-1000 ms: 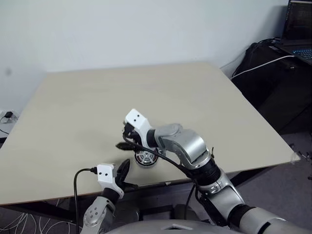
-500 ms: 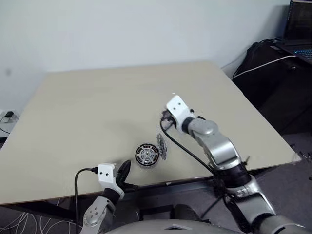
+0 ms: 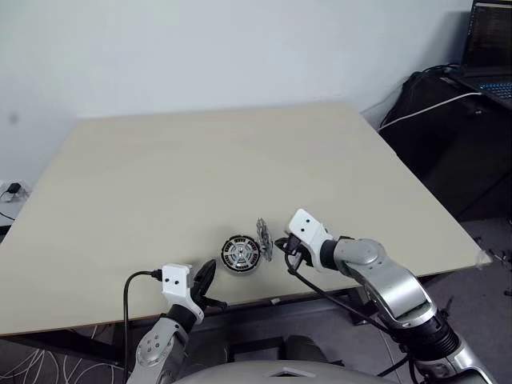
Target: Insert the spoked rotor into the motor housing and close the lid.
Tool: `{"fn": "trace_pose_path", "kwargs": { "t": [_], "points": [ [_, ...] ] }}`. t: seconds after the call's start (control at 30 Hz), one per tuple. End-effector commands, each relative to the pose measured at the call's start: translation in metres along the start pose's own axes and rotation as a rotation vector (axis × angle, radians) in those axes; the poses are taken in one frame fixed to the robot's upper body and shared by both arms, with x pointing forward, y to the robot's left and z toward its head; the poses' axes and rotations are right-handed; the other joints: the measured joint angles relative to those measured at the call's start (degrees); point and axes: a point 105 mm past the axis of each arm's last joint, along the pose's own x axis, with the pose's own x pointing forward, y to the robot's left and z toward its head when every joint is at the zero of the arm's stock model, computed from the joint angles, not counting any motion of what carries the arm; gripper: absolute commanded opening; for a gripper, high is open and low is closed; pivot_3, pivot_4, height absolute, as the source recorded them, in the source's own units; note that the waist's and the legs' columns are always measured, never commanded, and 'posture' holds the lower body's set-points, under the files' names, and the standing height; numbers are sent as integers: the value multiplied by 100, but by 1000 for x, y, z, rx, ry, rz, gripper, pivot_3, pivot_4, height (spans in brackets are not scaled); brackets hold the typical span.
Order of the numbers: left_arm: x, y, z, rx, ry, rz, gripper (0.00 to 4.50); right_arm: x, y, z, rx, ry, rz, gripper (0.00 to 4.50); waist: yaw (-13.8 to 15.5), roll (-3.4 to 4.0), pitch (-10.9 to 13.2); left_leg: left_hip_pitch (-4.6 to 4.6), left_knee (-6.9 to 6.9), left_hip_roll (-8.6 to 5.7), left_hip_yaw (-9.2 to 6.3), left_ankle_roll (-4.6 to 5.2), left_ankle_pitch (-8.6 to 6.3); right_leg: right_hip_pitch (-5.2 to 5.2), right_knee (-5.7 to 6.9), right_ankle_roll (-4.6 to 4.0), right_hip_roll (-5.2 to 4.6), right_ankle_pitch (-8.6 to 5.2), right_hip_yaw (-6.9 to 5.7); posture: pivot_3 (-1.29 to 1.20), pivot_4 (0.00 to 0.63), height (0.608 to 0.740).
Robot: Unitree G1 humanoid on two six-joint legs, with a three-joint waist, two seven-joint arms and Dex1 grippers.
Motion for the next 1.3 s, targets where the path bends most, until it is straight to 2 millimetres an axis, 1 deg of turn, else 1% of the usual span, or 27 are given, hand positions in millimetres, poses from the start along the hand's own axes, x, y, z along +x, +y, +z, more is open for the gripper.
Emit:
{"fn": "trace_pose_path", "kwargs": {
  "t": [0.03,0.2,0.37,0.47,0.57,0.73,0.83,0.9,1.0,1.03,1.07,1.13,1.3],
  "points": [
    [2,0,8,6,-36,-14,0,-1,-2,18,10,-90,-7,44,7,-4,2,0,0,-1,0,0,0,0,-2,1,0,1,0,0,0,740],
    [1,2,7,8,-35,-11,0,9,8,25,28,-126,50,44,6,-5,3,-1,-4,0,-2,0,-1,-5,-2,-2,-1,2,0,0,0,740],
    [1,5,6,11,-38,-7,0,30,21,24,59,-114,118,44,-6,-4,3,2,-4,2,-1,0,-1,-3,1,-3,0,1,0,0,0,740],
    [1,6,7,12,-41,-4,0,40,26,19,72,-95,152,44,-5,-3,2,2,-4,-1,-1,-1,0,-3,1,-12,2,7,0,0,0,740],
    [0,7,7,13,-44,0,0,53,31,11,85,-62,178,44,-6,-2,1,3,-4,-3,-1,0,0,-3,1,-30,5,18,0,0,0,740],
    [-1,7,7,16,-44,3,0,73,32,-5,96,-3,176,44,-24,5,-7,8,-6,-3,0,-1,0,-2,4,-31,10,18,2,0,0,740],
    [-1,7,7,17,-45,5,0,77,31,-8,91,6,170,44,-22,15,-20,17,-5,-3,1,-1,0,7,4,-27,11,16,1,0,0,740],
    [-2,7,8,17,-46,8,0,74,30,0,55,-44,162,44,-16,18,-25,18,-5,-3,1,-1,0,9,4,-24,11,15,1,0,0,740],
    [-3,7,8,15,-46,11,0,61,31,21,-6,-158,184,44,-12,18,-25,17,-5,-4,1,-1,0,8,4,-17,11,11,1,0,0,740],
    [-3,6,8,14,-46,11,0,57,30,25,-21,-183,182,426,-11,18,-24,15,-5,-5,0,-1,0,7,4,-17,10,10,1,0,0,740],
    [-3,6,9,13,-47,11,0,55,28,26,-32,-194,180,633,-13,19,-22,15,-5,-5,0,0,0,7,4,-17,9,10,1,0,0,740],
    [-2,5,10,12,-47,8,0,52,24,27,-47,-207,174,1216,-22,19,-21,12,-5,-5,0,0,0,4,4,-13,10,8,2,0,0,740],
    [0,3,11,13,-48,0,0,53,13,22,-52,-207,161,2859,-19,17,-20,14,-6,-3,0,0,0,5,4,-10,11,5,1,0,0,740]
  ]
}}
